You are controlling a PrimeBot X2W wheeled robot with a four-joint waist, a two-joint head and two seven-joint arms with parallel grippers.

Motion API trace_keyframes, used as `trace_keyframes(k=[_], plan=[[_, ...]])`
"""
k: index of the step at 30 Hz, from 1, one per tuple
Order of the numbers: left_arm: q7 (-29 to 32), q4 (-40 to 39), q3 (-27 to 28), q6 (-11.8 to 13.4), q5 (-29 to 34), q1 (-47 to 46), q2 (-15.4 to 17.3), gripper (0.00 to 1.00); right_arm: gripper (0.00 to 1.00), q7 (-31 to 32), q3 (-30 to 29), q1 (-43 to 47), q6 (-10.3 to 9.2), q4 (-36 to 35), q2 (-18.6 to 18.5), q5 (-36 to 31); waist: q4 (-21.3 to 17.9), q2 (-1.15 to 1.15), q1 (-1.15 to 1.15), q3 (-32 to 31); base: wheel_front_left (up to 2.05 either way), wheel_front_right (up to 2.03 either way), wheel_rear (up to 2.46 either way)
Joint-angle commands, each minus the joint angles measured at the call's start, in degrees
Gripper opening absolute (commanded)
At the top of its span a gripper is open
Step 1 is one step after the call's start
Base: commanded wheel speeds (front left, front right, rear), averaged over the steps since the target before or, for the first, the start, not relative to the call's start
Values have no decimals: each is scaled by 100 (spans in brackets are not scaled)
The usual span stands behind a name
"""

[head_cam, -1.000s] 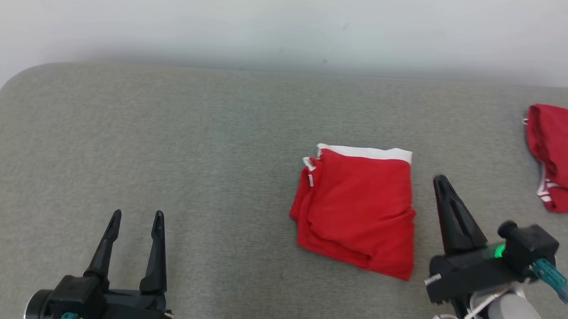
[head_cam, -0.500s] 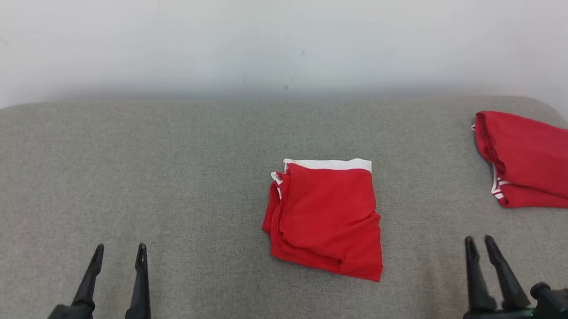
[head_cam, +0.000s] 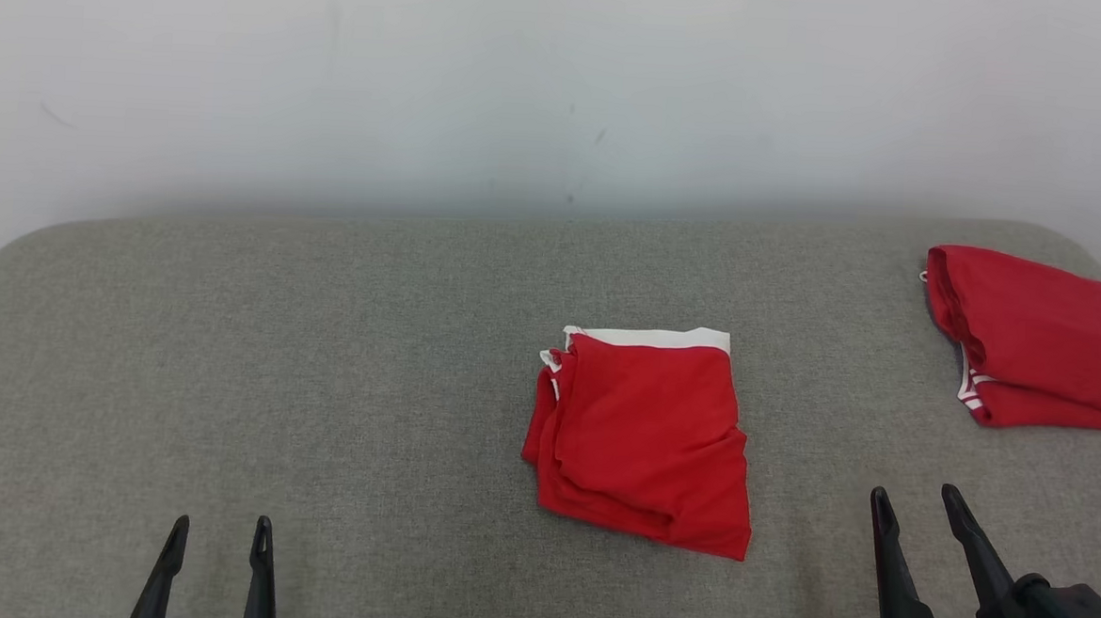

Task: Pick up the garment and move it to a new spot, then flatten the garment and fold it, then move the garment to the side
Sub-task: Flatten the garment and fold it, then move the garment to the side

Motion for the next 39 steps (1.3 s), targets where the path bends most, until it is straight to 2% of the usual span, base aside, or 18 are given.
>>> trace_keyframes(k=[1,20,39], plan=[[-16,-45,10,5,56,95,-5,100,100,-1,2,32,-17,7,11,-43,40,0,1,-21,0,0,0],[-16,-107,42,-15,-66,81,-40,100,100,-1,175,72,-17,-119,-20,268,137,0,1,-35,0,0,0],[-16,-67,-31,-20,-79,12,-57,100,100,-1,203,-71,-17,66,-107,353,264,0,1,-3,0,0,0]])
